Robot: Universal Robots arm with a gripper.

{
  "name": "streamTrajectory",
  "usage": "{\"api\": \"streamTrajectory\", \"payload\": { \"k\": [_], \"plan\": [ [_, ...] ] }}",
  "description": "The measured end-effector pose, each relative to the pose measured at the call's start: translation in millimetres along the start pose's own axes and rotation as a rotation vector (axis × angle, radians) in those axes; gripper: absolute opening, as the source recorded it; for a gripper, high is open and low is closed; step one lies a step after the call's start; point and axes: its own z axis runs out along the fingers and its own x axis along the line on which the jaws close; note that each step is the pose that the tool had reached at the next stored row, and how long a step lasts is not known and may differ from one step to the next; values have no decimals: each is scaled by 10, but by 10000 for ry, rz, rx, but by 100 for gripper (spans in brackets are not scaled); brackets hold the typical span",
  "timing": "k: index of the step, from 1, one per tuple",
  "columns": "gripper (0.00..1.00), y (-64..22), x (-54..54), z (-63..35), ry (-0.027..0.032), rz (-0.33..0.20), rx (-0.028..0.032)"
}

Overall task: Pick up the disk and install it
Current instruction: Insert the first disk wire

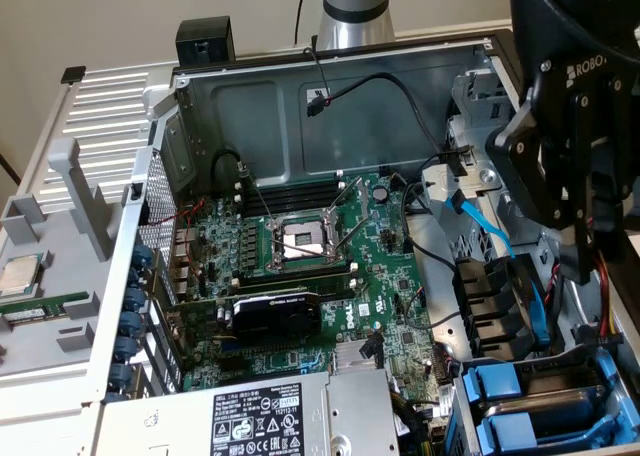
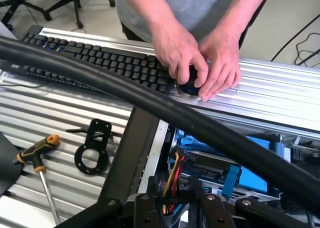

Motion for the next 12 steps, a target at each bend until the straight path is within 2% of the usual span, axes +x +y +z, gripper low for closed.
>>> {"api": "streamTrajectory", "payload": {
  "k": [3, 6, 12],
  "plan": [
    [35, -22, -8, -3, -37, -84, 21],
    [35, -52, -14, -8, -55, -150, 10],
    [35, -83, -17, 16, -109, -286, -82]
  ]
}}
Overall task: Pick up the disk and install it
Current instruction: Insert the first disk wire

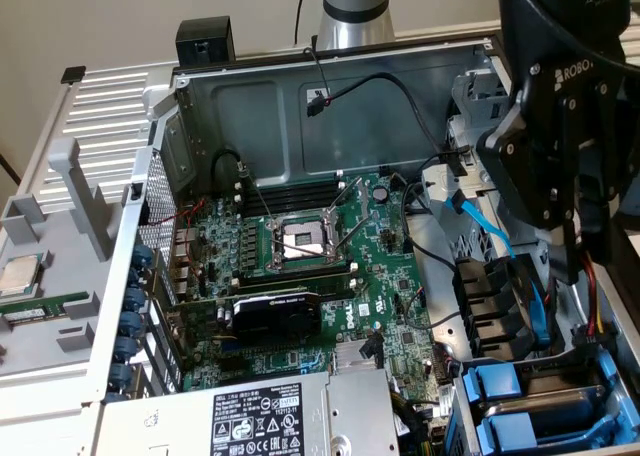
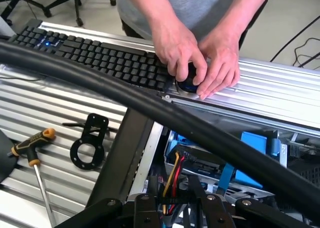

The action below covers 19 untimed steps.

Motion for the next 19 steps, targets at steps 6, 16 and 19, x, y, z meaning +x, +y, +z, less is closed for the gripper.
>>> {"api": "streamTrajectory", "payload": {
  "k": [6, 16, 19],
  "plan": [
    [35, -23, 0, 19, -32, -227, -145],
    [35, -93, 9, 40, 35, -612, -311],
    [35, -117, 2, 49, 50, -704, -393]
  ]
}}
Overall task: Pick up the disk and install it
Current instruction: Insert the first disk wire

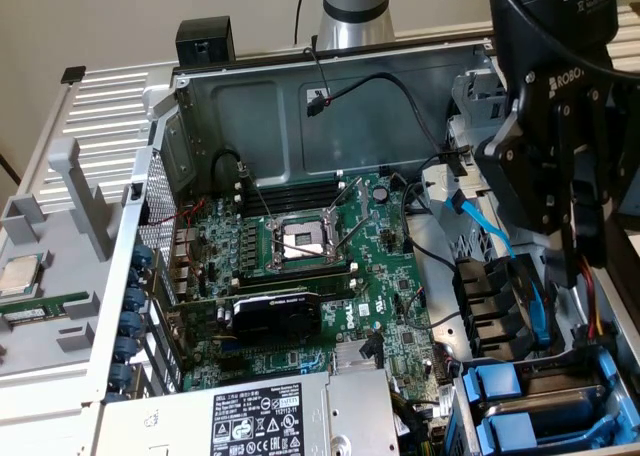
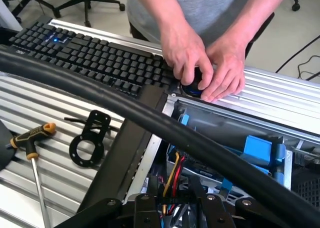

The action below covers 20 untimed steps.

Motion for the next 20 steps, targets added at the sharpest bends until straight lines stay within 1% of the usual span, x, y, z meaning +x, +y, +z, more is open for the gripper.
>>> {"api": "streamTrajectory", "payload": {
  "k": [2, 5, 7, 12, 20],
  "plan": [
    [35, -9, -6, 7, 12, -63, -51],
    [35, -20, -16, 13, 9, -153, -178],
    [35, -27, -18, 19, 19, -202, -226],
    [35, -33, -17, 21, 97, -338, -240],
    [35, -46, -30, 29, 107, -353, -239]
  ]
}}
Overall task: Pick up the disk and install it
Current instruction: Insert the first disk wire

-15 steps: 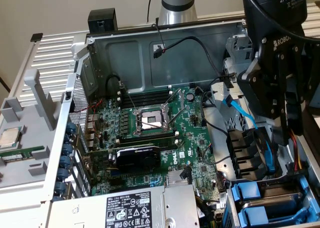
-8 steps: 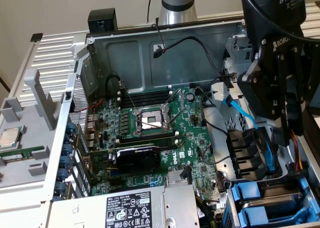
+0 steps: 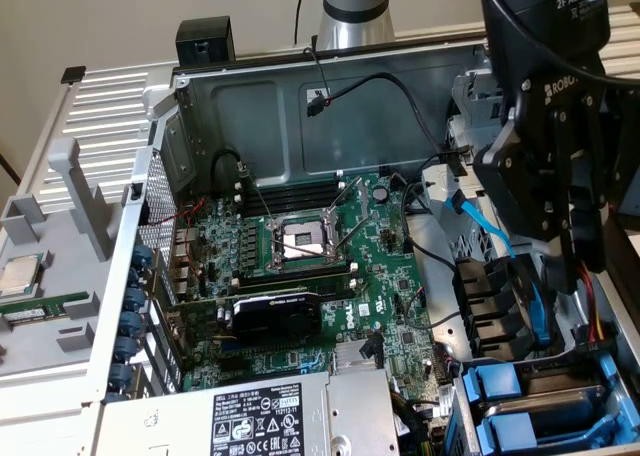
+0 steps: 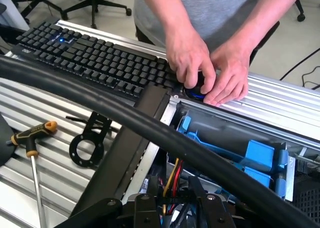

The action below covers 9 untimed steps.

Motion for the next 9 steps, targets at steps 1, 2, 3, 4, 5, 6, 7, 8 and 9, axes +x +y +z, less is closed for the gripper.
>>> {"api": "streamTrajectory", "payload": {
  "k": [1, 2, 3, 4, 5, 6, 7, 8, 9],
  "plan": [
    [35, -2, 0, 4, 2, -3, 0],
    [35, -6, 0, 6, 1, -4, -1],
    [35, -11, -2, 7, 2, -4, -1],
    [35, -15, -2, 9, 3, -5, 0],
    [35, -16, -2, 9, 4, -7, 0],
    [35, -15, -2, 9, 4, -8, -2],
    [35, -16, -2, 9, 4, -9, -2],
    [35, -16, -2, 9, 3, -8, -4],
    [35, -19, -4, 8, 1, -9, -8]
  ]
}}
